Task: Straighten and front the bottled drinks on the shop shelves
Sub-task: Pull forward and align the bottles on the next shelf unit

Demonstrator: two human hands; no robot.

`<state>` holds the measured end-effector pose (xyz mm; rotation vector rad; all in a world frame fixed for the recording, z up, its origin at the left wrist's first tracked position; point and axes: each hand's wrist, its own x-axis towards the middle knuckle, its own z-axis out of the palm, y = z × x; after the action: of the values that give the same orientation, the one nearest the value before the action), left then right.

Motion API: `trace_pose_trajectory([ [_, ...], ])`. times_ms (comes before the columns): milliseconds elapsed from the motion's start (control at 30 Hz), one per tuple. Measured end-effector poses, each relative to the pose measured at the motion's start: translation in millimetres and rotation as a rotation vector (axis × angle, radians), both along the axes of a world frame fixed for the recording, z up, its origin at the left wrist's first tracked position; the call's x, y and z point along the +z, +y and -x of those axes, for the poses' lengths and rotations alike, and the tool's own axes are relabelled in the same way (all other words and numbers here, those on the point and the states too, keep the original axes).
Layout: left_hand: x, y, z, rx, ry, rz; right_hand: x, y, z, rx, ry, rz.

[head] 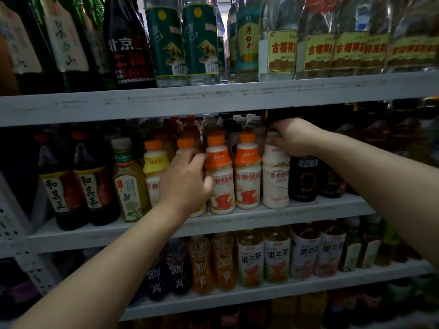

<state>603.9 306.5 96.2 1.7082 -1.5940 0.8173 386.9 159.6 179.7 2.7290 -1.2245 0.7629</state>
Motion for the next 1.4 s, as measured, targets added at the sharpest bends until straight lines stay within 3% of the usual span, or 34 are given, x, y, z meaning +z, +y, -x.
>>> trace_pose_trajectory([
  [367, -17, 9, 2, -0.022, 0.0, -0.039, -8, -8, -4, -0.077, -0.054, 0.055],
  [567, -23, 20, -6, -0.08, 0.04, 0.002, -11, -9, -3, -0.117, 0.04, 0.136],
  [633, -31, 27, -14, -0.073, 0.079, 0.036, -26, 0, 2, -0.179, -0.066, 0.229],
  [733, -49, 34, -32, -0.053, 0.153, 0.062, -77, 33, 4, -0.219, -0.483, 0.375],
  [833, -72, 37, -44, -0.038, 0.205, 0.022, -144, 78, -17, -0.166, -0.735, 0.214],
  [967, -92, 42, -55, -0.078, 0.245, -0.051, -210, 122, -70, -0.181, -0.581, -0.111],
  [1233, -106, 105, -109, -0.188, 0.466, -0.105, -203, 200, -177, 0.041, -0.657, -0.125],
  [1400, -108, 177, -203, -0.052, 0.566, -0.059, -192, 259, -266, 0.159, -0.655, -0.173],
])
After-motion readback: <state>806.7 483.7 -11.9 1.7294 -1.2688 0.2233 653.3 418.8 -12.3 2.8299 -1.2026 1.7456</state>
